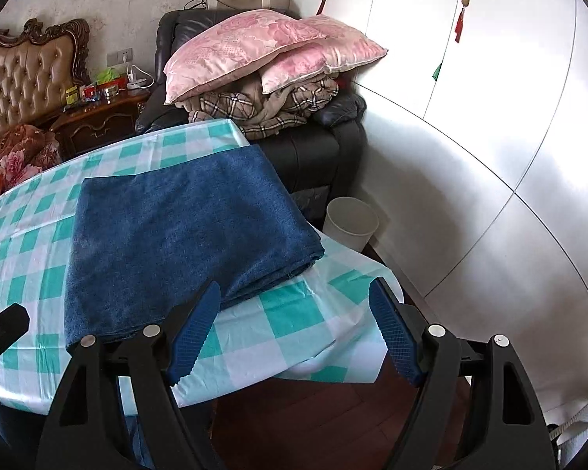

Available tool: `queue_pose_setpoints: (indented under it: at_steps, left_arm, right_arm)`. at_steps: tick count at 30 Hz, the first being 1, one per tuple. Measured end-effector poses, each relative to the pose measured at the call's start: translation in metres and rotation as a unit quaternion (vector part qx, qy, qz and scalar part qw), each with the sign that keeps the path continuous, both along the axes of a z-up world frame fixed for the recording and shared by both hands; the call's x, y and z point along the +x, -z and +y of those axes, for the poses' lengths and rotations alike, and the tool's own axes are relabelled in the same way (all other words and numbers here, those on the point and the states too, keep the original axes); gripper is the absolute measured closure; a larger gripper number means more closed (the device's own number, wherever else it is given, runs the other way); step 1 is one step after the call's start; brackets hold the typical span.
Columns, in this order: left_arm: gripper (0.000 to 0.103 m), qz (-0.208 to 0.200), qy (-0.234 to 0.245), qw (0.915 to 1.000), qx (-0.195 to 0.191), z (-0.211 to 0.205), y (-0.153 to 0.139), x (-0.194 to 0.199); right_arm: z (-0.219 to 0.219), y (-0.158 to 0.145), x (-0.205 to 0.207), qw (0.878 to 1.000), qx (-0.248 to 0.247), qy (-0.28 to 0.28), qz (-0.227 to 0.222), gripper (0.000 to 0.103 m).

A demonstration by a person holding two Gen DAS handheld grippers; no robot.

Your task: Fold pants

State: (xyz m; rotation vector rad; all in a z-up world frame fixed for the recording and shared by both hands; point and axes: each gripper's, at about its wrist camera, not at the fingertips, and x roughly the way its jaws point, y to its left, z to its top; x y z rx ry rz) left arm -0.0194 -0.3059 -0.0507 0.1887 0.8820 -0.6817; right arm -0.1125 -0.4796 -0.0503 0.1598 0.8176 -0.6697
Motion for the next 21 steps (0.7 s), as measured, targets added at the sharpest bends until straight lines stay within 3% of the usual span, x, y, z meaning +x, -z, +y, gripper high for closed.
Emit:
queue_pose_setpoints:
  at_steps: [21]
  left_arm:
    - [0.002,0.000,0.005,1.0000,0.005,-0.0082,-0.0009,0.0052]
  right_arm:
    - [-0.0070,0.0029,0.0043,1.000,0.008,-0.002,-0.002,0.027]
